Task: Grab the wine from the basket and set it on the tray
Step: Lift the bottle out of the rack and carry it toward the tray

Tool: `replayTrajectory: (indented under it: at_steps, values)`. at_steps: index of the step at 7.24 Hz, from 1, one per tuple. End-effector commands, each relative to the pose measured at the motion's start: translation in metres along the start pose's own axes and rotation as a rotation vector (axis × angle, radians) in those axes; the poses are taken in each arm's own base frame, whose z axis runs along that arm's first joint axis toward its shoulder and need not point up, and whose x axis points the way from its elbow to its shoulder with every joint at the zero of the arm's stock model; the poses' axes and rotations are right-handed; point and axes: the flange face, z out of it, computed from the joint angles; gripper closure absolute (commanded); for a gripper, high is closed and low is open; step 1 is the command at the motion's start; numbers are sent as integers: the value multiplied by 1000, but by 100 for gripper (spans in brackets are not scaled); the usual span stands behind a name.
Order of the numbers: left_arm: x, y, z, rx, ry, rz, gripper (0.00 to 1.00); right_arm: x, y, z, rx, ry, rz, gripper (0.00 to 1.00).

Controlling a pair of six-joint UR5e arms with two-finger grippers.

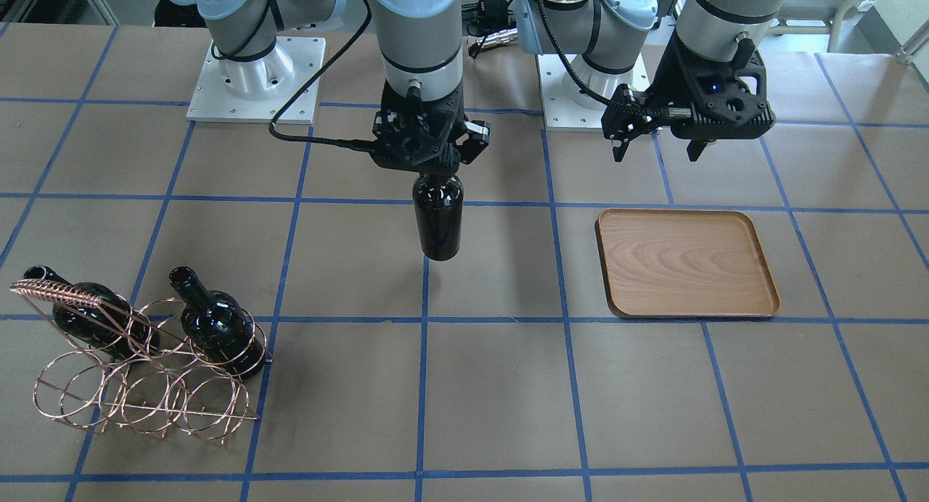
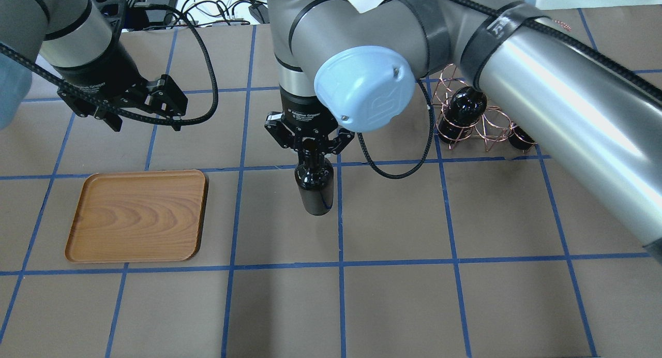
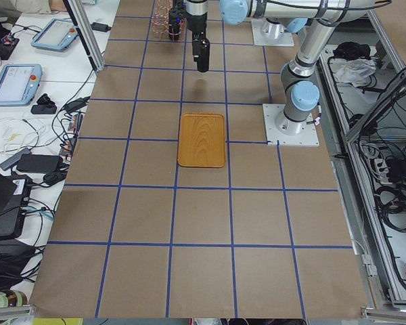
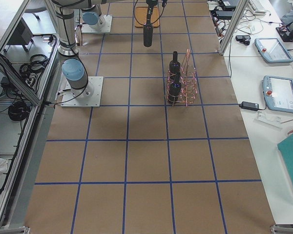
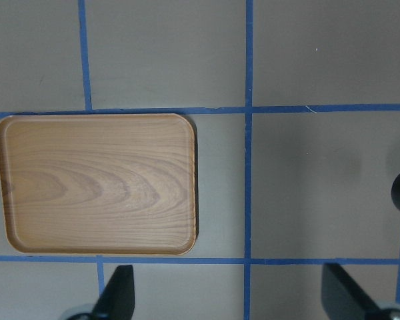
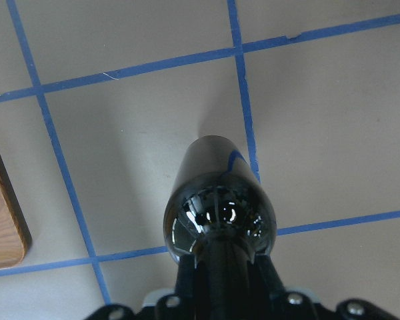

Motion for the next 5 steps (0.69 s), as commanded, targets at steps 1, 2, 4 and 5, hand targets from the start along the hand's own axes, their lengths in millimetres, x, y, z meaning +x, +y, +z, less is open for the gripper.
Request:
replayTrajectory:
  at_steps: [1, 2, 4, 5]
  values:
    - [-26, -3, 2, -5, -2, -50, 0, -15, -6, 20, 6, -6, 31, 100]
    - [-27, -3, 2, -7, -4, -51, 0, -21, 0, 22, 8, -5, 38, 100]
    - [-34, -10, 12, -33, -74, -49, 0, -25, 0, 24, 21, -8, 46, 71]
    - [-35, -9, 11, -30, -74, -51, 0, -26, 0, 26, 23, -3, 65, 28]
